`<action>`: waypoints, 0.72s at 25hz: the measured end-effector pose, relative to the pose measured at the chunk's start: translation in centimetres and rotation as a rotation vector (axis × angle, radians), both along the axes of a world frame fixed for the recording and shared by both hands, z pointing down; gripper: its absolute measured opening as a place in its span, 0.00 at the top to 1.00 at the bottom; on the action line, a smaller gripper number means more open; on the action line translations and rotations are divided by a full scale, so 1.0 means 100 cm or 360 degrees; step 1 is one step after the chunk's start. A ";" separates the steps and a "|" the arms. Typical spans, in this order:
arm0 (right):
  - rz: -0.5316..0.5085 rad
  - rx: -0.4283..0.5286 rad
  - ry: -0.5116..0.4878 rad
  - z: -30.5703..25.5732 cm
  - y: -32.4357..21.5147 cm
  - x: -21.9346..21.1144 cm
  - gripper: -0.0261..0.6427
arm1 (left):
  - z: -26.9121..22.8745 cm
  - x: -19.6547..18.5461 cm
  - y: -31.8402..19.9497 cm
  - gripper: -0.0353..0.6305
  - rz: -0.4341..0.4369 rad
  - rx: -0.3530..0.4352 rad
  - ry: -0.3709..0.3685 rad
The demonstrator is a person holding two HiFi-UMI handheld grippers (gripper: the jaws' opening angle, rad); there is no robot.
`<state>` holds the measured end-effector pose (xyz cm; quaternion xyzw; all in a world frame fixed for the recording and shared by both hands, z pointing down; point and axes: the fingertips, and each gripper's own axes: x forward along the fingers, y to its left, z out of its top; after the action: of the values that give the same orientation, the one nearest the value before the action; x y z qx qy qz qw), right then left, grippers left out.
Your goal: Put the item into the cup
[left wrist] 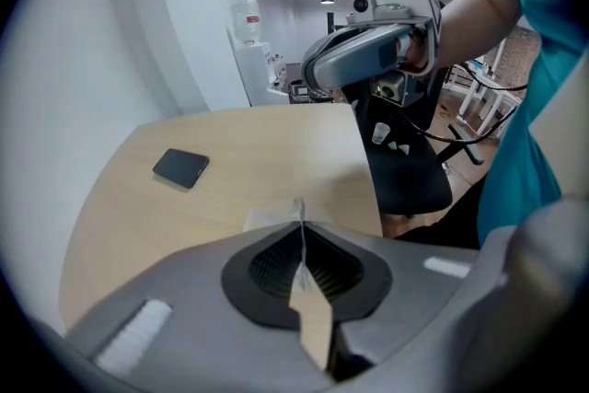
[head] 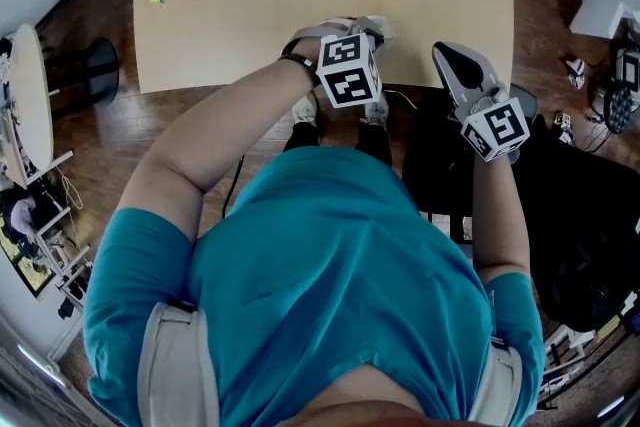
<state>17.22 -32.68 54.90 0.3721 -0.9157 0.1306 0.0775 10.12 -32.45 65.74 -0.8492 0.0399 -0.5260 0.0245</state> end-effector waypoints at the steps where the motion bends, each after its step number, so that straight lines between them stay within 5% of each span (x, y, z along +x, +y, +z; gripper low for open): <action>1: 0.0000 0.0000 0.0001 0.000 0.000 0.000 0.95 | 0.003 -0.002 -0.001 0.94 -0.0007 -0.0006 -0.0015; 11: -0.0002 0.0014 -0.0005 -0.004 -0.002 0.001 0.95 | 0.003 -0.016 -0.022 0.93 -0.0138 -0.0004 -0.0019; 18: -0.0031 0.0030 -0.0008 -0.011 -0.003 -0.001 0.95 | -0.020 -0.022 -0.025 0.81 -0.0235 0.0016 0.0062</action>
<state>17.13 -32.94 53.80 0.3636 -0.9206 0.1220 0.0731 7.87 -34.94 63.78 -0.8539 0.1054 -0.5096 -0.0108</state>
